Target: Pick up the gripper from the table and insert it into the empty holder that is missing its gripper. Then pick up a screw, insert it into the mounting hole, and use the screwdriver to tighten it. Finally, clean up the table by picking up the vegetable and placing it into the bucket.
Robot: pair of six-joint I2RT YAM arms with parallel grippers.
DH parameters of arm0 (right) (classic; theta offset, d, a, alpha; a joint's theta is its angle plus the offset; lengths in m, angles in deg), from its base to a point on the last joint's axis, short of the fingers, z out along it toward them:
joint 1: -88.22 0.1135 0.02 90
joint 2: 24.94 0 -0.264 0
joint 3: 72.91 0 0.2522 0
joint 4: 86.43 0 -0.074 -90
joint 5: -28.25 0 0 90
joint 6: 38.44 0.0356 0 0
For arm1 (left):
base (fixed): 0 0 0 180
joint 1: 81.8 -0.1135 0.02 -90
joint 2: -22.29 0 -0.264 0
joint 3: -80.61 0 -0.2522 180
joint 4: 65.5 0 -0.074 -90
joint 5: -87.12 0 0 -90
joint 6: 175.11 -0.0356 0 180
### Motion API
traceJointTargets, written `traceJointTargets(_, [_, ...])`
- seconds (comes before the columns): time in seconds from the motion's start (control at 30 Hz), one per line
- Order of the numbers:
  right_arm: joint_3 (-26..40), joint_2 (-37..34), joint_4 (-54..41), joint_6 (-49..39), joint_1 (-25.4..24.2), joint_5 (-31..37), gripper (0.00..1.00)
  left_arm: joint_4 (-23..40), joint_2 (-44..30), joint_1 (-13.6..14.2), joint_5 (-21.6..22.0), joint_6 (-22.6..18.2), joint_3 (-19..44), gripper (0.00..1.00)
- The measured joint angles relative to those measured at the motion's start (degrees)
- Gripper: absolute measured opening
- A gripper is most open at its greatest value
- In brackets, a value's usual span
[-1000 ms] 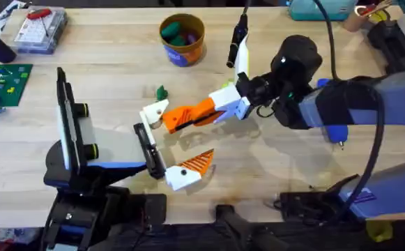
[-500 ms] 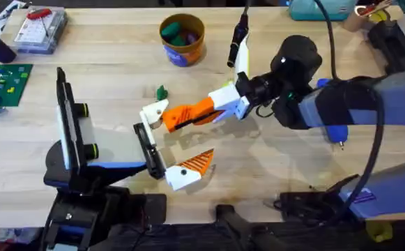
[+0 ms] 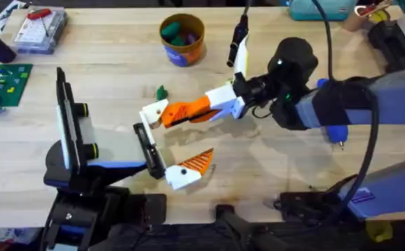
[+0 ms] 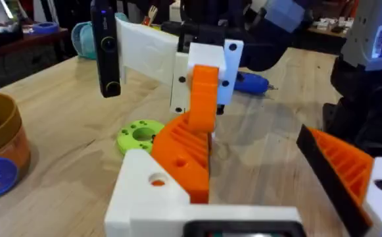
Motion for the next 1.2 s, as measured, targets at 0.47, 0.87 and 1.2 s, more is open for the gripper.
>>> traceJointTargets(0.47, [0.01, -0.27, -1.23, -2.31, 1.85, 1.44, 0.019, 0.02, -0.02, 0.00, -0.03, 0.23, 0.00, 0.987])
traceJointTargets(0.87, [4.41, -4.47, -1.26, -2.67, 2.97, -0.40, 0.019, 0.02, 0.00, 0.00, -0.01, 0.91, 0.00, 0.986])
traceJointTargets(1.2, [6.58, -4.86, -4.07, -2.46, 3.08, -1.30, 0.019, -0.01, -0.02, 0.00, 0.31, 0.83, 0.00, 0.986])
